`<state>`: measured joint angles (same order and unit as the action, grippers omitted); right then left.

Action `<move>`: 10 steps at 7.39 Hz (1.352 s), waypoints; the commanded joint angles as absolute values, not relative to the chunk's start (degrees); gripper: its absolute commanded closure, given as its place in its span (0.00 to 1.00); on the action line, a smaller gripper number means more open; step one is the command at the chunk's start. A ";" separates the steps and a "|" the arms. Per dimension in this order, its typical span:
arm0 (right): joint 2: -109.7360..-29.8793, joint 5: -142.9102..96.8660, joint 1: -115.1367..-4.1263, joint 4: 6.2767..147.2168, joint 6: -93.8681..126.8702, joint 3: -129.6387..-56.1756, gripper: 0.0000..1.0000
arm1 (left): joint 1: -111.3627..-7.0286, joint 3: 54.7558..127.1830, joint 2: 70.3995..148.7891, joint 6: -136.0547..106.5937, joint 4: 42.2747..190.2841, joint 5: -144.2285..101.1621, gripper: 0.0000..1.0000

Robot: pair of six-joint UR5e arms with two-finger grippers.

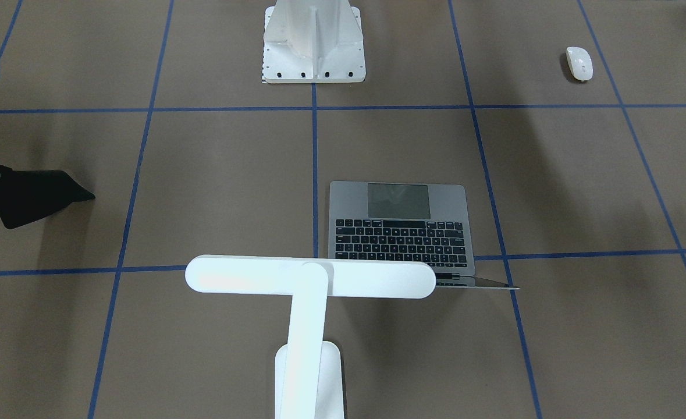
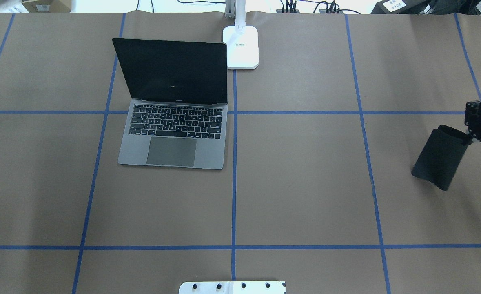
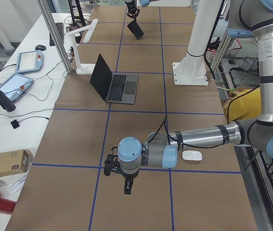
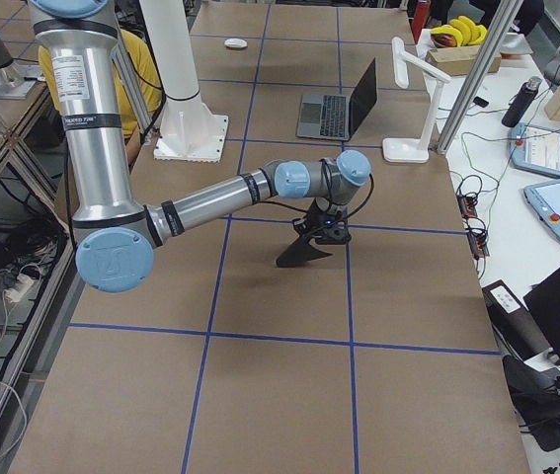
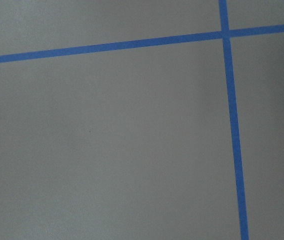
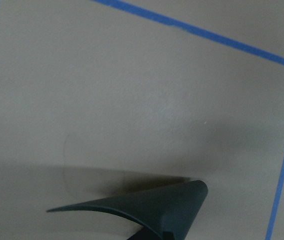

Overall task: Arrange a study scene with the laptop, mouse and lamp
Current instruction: 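Carry the mouse pad with the right gripper toward the laptop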

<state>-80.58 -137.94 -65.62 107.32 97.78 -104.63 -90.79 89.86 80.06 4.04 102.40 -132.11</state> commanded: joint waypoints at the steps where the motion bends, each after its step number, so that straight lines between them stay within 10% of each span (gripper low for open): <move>1: -71.07 -137.46 -61.90 107.23 105.61 -106.26 1.00 | -90.79 89.82 80.07 4.04 102.39 -132.10 0.00; 7: -61.70 -118.08 -39.69 104.15 127.06 -118.64 1.00 | -90.79 89.47 79.98 3.60 102.39 -132.10 0.00; 10: -53.38 -110.49 -36.83 104.94 129.02 -105.17 1.00 | -90.97 89.47 79.89 3.78 102.39 -132.27 0.00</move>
